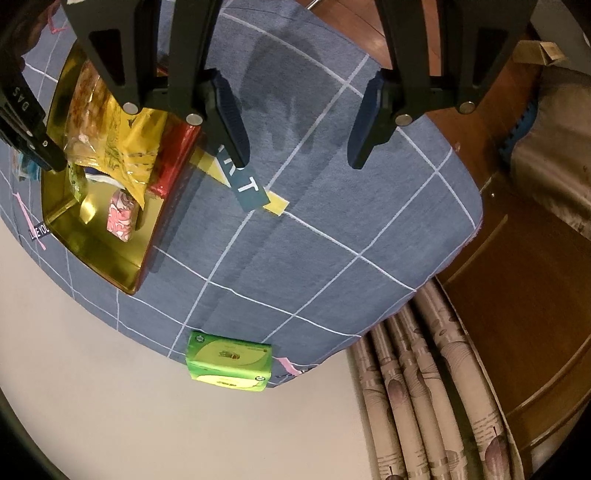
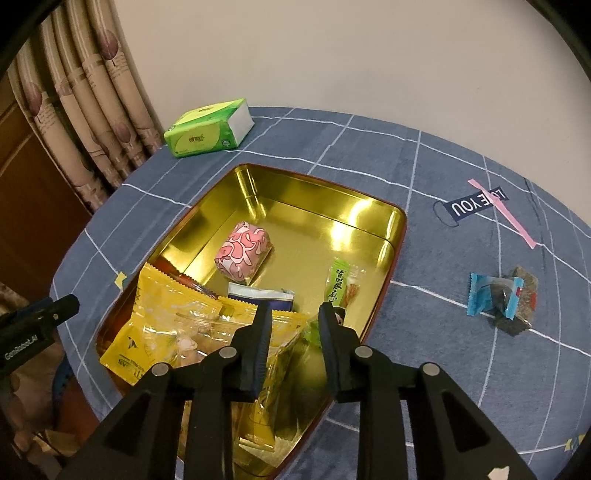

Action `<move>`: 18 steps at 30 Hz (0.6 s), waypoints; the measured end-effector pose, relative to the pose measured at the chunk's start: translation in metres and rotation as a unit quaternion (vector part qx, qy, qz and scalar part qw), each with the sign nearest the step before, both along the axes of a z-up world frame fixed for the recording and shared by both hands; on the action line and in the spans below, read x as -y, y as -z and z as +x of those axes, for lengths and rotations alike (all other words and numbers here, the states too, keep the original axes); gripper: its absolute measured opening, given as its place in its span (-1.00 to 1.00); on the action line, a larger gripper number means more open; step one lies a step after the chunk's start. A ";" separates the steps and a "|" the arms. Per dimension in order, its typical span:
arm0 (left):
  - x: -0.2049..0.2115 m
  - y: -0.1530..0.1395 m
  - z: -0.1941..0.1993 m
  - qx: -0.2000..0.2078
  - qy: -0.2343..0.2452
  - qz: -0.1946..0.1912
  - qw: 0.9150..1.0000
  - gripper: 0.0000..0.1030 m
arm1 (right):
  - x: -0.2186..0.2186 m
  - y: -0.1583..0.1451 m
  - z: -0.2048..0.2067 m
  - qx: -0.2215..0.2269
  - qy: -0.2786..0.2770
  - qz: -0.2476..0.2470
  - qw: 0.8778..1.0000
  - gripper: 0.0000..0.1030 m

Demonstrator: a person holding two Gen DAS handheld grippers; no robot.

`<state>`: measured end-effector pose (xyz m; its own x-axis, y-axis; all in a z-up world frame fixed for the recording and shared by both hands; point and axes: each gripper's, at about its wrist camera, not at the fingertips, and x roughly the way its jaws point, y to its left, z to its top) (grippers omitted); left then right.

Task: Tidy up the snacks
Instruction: 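Carry the green stick snack into the tin and open the right tool, then grasp the dark granola block with red label using the right tool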

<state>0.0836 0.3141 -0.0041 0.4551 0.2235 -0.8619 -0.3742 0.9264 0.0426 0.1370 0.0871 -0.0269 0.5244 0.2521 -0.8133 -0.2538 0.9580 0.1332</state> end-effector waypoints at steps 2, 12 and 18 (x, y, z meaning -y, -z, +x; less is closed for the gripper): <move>0.001 0.001 0.000 -0.001 0.002 0.002 1.000 0.10 | 0.002 -0.002 -0.001 0.002 0.000 0.003 1.000 -0.51; 0.009 0.001 0.001 -0.003 0.017 0.016 1.000 0.10 | 0.029 -0.021 -0.007 0.024 0.016 0.018 0.999 -0.31; 0.013 0.002 0.001 -0.004 0.024 0.025 0.999 0.10 | 0.061 -0.022 -0.008 0.027 0.044 0.021 0.998 -0.28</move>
<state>0.0851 0.3007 -0.0058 0.4590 0.2437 -0.8544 -0.3284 0.9401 0.0917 0.1293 0.0262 -0.0050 0.5887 0.2362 -0.7731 -0.1775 0.9708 0.1614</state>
